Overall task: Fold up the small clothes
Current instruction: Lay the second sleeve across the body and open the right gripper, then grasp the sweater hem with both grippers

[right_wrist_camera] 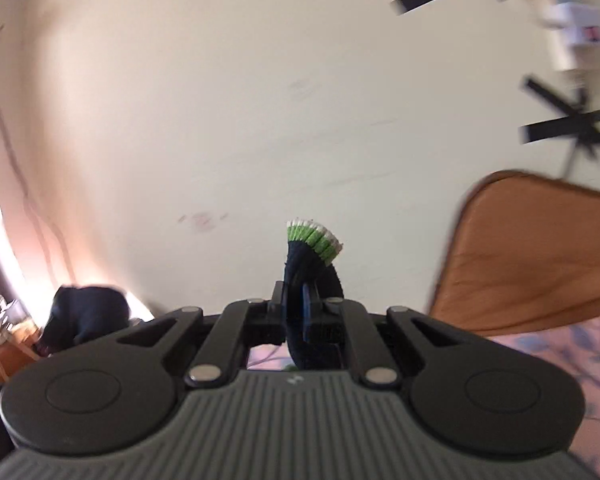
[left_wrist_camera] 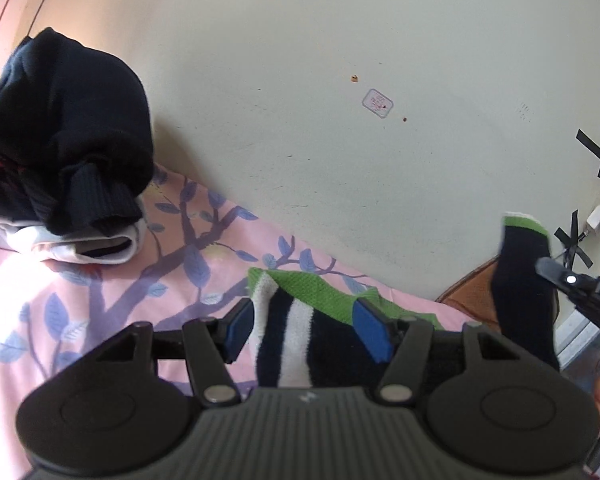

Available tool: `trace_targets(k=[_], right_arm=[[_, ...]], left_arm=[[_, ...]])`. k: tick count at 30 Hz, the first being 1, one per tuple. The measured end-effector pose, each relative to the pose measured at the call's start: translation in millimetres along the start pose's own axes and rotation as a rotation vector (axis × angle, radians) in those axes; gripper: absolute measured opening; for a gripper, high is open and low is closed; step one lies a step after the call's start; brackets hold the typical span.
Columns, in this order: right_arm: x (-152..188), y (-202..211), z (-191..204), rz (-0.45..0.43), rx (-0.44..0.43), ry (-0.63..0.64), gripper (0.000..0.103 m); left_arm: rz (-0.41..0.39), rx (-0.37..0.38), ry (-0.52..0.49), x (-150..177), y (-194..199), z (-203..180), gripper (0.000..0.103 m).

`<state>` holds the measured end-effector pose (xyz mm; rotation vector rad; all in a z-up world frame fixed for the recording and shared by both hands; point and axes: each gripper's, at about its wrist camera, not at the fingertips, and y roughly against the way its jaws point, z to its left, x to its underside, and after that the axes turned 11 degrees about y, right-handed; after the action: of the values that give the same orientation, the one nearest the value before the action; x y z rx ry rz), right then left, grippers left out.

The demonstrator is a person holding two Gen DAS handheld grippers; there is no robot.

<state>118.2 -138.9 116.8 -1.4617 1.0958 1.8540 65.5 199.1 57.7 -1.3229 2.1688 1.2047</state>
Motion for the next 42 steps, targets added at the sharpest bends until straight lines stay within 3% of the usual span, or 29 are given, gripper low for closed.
trace_targets(k=[6,7,9,10,11,13,15,17,18,19,20,21,22,26,30,31,33,37,42], right_arm=[[63,-77,91,0.219,-0.299,0.115,0.014],[72,-83,100,0.272,-0.32,0.144,0.014],[78,-69,96,0.268,-0.323,0.188,0.015],[76,-55,86,0.238,-0.306,0.198,0.023],[74,-41,71,0.208,-0.268,0.189,0.039],[67,-16,32,0.152,-0.138,0.133,0.06],[68,5,-13,0.143,0.02,0.083,0.067],[76,12,-49,0.207,0.138,0.038,0.075],[83,12,-66,0.254,0.176,0.005,0.075],[90,11,-80,0.298,0.197,-0.032,0.074],[97,9,-92,0.334,0.201,-0.069,0.049],[104,5,-99,0.363,0.177,-0.097,0.017],[107,4,-104,0.369,0.164,-0.109,0.009],[100,7,-107,0.218,0.254,-0.112,0.009],[111,-13,-121,0.285,0.289,-0.136,0.01],[116,-12,-124,0.322,0.291,-0.109,0.012],[114,1,-126,0.302,0.292,-0.125,0.02],[106,51,-124,0.23,0.244,-0.193,0.024],[124,114,-77,0.268,0.119,-0.073,0.024]], left_arm=[[0.038,-0.032,-0.024,2,-4,12,0.056],[0.052,-0.031,-0.032,3,-8,12,0.056],[0.075,-0.029,-0.055,6,-17,9,0.056],[0.084,-0.032,-0.068,7,-22,7,0.056],[0.093,-0.034,-0.078,8,-28,4,0.056],[0.112,-0.033,-0.09,10,-42,-1,0.056],[0.129,-0.041,-0.108,13,-54,-6,0.056],[0.134,-0.068,-0.13,17,-63,-12,0.052],[0.131,-0.079,-0.145,19,-66,-16,0.044],[0.128,-0.091,-0.16,21,-69,-20,0.031],[0.131,-0.091,-0.167,21,-71,-23,0.027],[0.129,-0.084,-0.168,21,-71,-27,0.024],[0.12,-0.08,-0.172,22,-71,-31,0.023],[0.112,-0.122,-0.231,34,-84,-45,0.023],[0.061,-0.202,-0.356,53,-92,-57,0.028],[0.062,-0.215,-0.367,54,-92,-58,0.03],[0.069,-0.23,-0.369,53,-87,-58,0.038],[0.074,-0.18,-0.333,55,-43,-47,0.051],[0.138,-0.161,-0.372,85,31,-23,0.059]])
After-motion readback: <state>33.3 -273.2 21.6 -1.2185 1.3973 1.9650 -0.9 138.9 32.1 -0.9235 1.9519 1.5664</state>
